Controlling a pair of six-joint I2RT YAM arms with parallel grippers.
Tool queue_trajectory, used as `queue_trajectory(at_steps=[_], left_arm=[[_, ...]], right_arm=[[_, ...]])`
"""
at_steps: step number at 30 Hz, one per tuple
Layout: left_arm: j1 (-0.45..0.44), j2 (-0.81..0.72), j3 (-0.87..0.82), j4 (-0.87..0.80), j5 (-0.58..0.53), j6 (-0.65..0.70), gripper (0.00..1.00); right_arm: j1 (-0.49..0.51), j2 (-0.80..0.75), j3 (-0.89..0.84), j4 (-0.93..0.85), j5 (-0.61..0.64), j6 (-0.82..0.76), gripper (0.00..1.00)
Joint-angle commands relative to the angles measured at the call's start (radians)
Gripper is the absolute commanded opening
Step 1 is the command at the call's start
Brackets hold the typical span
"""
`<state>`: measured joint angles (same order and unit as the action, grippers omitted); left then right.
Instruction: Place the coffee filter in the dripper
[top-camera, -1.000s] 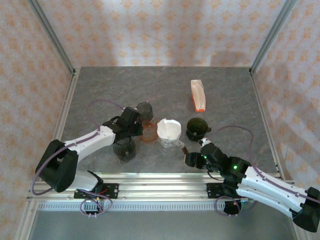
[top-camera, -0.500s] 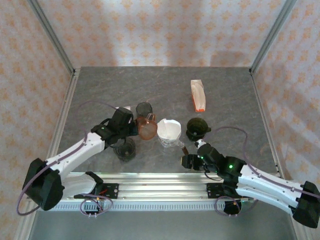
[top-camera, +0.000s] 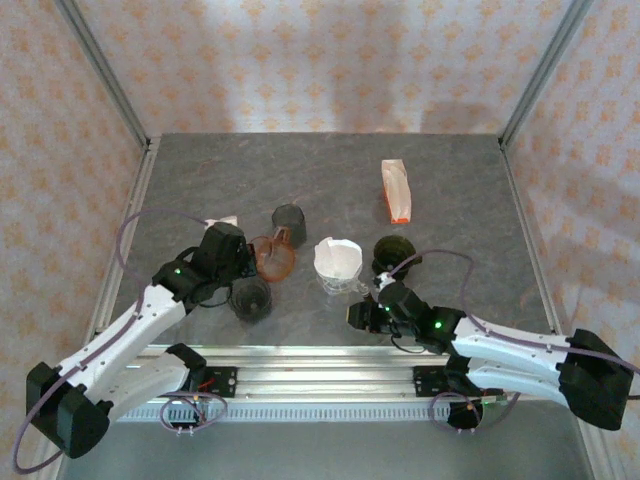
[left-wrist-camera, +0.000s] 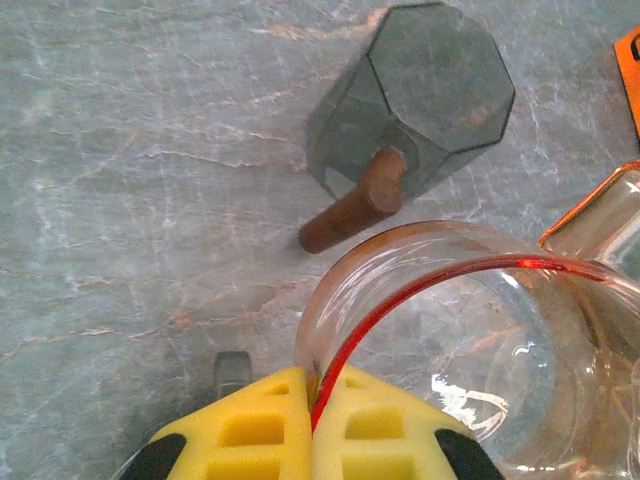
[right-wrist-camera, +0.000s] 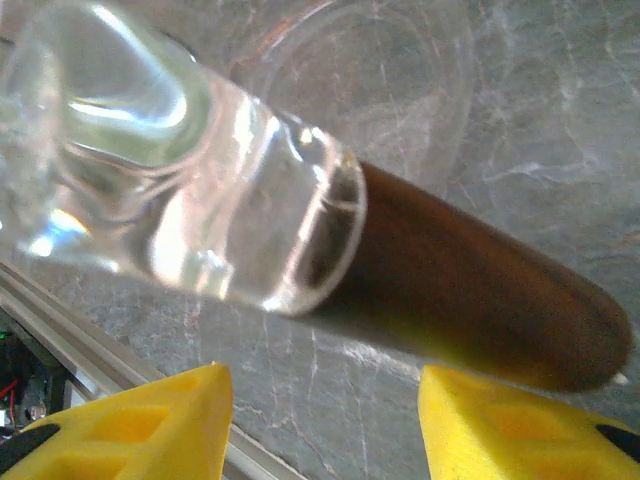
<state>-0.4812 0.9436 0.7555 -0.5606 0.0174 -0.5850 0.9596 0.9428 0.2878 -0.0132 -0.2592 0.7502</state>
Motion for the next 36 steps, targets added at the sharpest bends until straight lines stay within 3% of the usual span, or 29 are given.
queue_trajectory(at_steps=[1, 11, 24, 36], left_arm=[[0.018, -0.036, -0.015, -0.027, -0.03, -0.018, 0.0], [0.036, -0.076, -0.016, -0.051, -0.025, -0.021, 0.0], [0.044, -0.153, -0.01, -0.132, -0.082, -0.023, 0.0], [0.046, -0.209, -0.017, -0.178, -0.1, -0.039, 0.0]], right_arm=[[0.005, 0.056, 0.012, 0.105, 0.027, 0.002, 0.51], [0.004, 0.19, 0.043, 0.221, 0.065, -0.027, 0.47], [-0.053, 0.45, 0.14, 0.404, 0.023, -0.072, 0.45], [-0.108, 0.624, 0.342, 0.363, -0.021, -0.172, 0.45]])
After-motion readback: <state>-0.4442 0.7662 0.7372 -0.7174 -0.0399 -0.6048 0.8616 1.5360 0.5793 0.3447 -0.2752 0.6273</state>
